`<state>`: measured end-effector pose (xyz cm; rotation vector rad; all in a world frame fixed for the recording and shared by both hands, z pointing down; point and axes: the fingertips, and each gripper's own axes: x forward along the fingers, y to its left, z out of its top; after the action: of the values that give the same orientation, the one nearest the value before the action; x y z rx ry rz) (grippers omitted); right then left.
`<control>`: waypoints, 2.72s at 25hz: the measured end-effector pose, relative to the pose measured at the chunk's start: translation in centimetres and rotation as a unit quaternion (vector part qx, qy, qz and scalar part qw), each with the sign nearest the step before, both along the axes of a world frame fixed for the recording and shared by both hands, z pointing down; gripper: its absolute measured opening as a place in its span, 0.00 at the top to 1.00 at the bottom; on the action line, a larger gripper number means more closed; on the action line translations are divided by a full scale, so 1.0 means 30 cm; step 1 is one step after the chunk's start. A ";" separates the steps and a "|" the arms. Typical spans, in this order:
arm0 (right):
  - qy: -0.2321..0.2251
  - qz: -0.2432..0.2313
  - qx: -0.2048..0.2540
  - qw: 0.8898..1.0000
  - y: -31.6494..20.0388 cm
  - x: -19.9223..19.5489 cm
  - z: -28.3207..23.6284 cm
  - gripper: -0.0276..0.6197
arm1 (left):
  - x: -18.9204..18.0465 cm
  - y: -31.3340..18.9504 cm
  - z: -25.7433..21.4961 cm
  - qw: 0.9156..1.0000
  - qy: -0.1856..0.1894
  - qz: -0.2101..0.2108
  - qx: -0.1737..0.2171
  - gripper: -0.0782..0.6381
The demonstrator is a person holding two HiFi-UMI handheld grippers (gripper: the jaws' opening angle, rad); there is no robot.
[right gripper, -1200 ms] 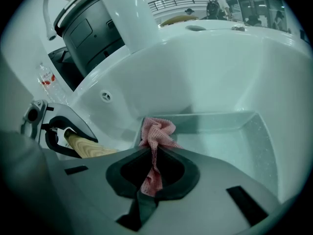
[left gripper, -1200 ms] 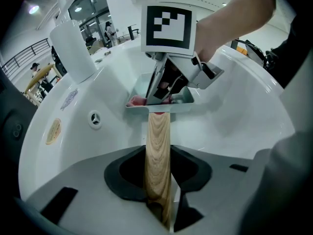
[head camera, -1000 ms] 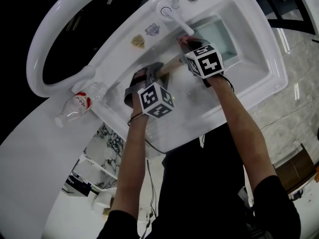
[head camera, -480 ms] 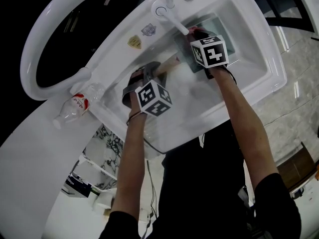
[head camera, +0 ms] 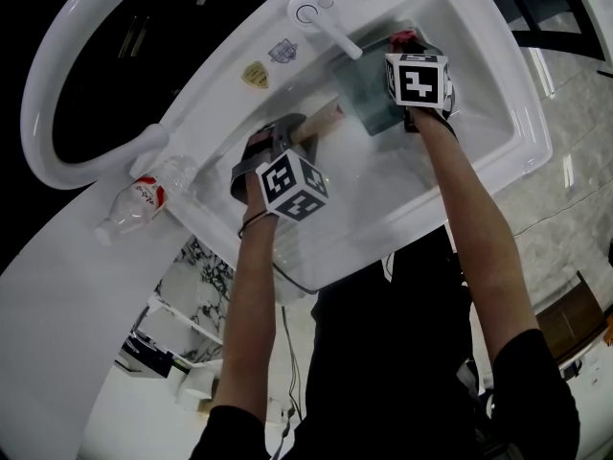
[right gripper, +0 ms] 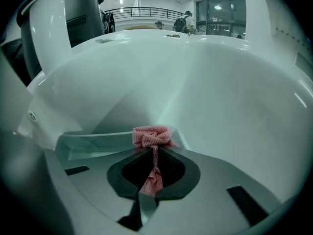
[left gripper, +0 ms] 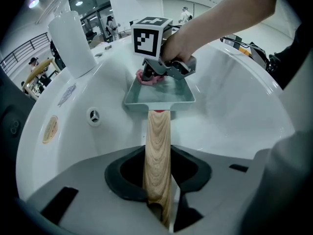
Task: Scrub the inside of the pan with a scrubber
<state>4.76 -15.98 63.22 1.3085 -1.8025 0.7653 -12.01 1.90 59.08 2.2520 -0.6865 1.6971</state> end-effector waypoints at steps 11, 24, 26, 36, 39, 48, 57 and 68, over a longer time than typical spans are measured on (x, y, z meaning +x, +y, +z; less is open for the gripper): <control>-0.089 -0.088 -0.059 0.990 0.124 -0.119 -0.019 0.91 | -0.011 -0.002 0.022 0.999 -0.047 0.010 0.001 0.72; -0.155 -0.198 -0.097 0.963 0.324 -0.343 -0.056 0.91 | -0.014 0.004 0.036 0.998 -0.062 0.017 0.008 0.72; -0.147 -0.186 -0.101 0.966 0.317 -0.307 -0.049 0.91 | -0.013 0.006 0.037 0.998 -0.063 0.016 0.005 0.72; -0.066 -0.116 -0.091 0.987 0.205 -0.047 -0.002 0.91 | -0.016 0.002 0.031 0.998 -0.066 0.018 0.007 0.73; 0.000 -0.116 -0.084 0.990 0.174 0.035 0.008 0.91 | -0.018 0.000 0.033 0.998 -0.068 0.016 0.007 0.73; 0.048 -0.213 -0.116 0.969 0.248 0.027 0.008 0.91 | -0.016 0.001 0.038 0.997 -0.071 0.016 0.013 0.73; -0.033 -0.294 -0.130 0.946 0.403 -0.239 -0.042 0.91 | -0.018 0.002 0.037 0.997 -0.074 0.017 0.015 0.73; -0.026 -0.334 -0.141 0.932 0.429 -0.229 -0.041 0.90 | -0.019 0.009 0.044 0.997 -0.079 0.023 0.003 0.73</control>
<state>-2.11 -3.10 61.98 0.4343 -1.9203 0.6365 -12.59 2.18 60.40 2.1696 -0.6796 1.9131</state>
